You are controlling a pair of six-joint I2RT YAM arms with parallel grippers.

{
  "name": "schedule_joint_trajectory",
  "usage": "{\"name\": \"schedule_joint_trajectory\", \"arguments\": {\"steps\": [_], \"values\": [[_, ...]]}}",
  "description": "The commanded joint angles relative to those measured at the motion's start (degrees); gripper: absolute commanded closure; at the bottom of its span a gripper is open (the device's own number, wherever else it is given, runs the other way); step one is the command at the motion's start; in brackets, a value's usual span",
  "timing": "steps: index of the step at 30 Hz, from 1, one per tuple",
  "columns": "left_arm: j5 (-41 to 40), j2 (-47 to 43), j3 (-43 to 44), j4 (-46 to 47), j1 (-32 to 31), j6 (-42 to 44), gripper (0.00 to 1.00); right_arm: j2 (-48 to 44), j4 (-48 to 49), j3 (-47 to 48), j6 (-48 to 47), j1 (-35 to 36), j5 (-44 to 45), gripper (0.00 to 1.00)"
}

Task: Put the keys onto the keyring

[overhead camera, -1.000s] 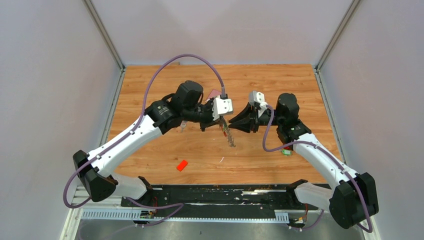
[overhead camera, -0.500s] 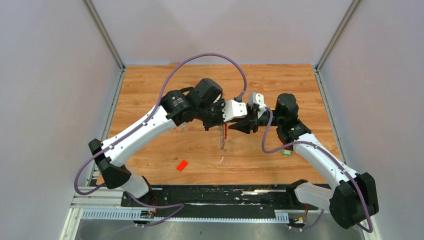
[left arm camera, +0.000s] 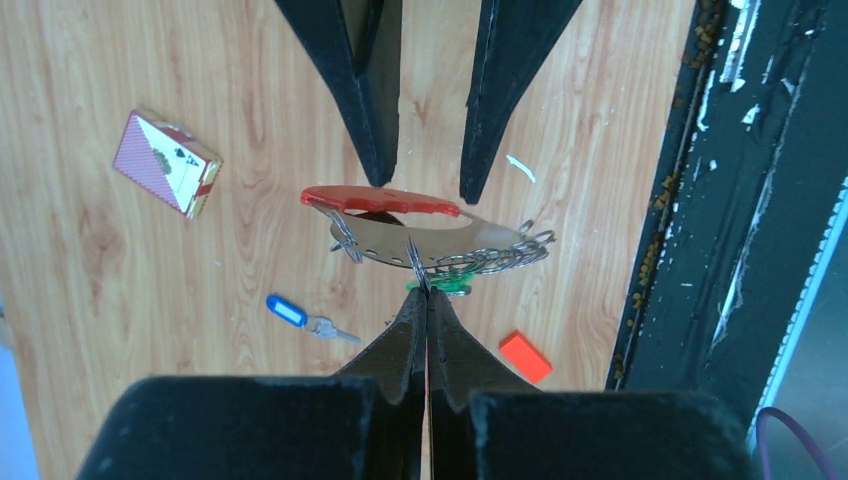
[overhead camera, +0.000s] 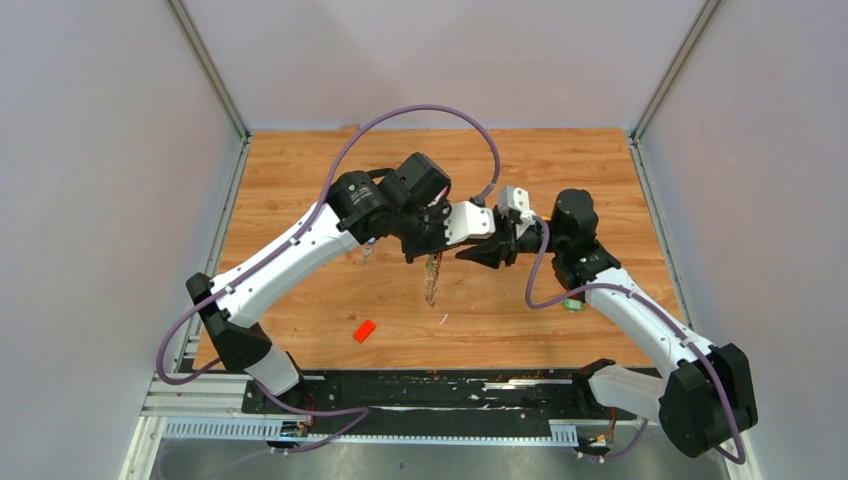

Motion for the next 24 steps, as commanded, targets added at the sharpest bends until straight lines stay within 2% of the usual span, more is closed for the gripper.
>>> {"name": "schedule_joint_trajectory", "arguments": {"steps": [1,14,24], "values": [[5.0,-1.2,2.3,0.5,-0.3,-0.4,1.0,-0.6,4.5,-0.1,1.6,1.4,-2.8,0.69],[8.4,-1.5,0.3,1.9,-0.3,-0.2,1.0,0.0,3.5,0.6,0.6,3.9,-4.0,0.69],[9.2,-2.1,-1.0,2.9,-0.3,-0.4,1.0,0.4,2.1,1.3,-0.1,4.5,-3.5,0.83]]}}
